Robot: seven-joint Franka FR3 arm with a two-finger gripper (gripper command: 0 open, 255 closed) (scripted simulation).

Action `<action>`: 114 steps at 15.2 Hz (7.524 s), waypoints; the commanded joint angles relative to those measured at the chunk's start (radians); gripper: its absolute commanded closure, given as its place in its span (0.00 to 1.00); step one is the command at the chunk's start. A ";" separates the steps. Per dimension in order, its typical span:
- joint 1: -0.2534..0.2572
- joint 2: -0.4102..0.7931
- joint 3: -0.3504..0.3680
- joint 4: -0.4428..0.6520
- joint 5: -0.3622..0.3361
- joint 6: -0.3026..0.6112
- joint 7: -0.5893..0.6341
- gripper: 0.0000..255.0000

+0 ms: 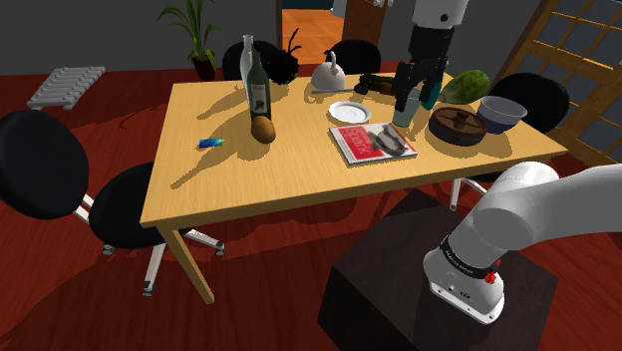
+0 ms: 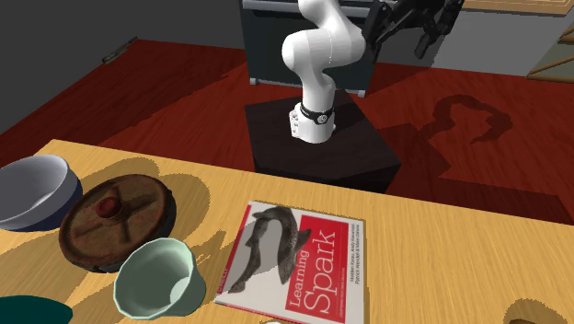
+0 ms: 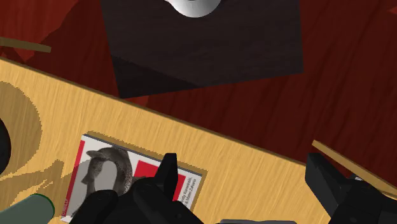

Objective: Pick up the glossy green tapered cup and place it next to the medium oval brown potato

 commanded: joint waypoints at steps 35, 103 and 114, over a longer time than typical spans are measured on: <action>-0.206 0.905 -0.402 0.416 -0.209 0.558 -0.592 0.00; -0.299 1.103 -0.427 0.994 -0.144 0.205 -0.760 1.00; -0.234 1.073 -0.406 1.044 -0.162 0.112 -0.687 1.00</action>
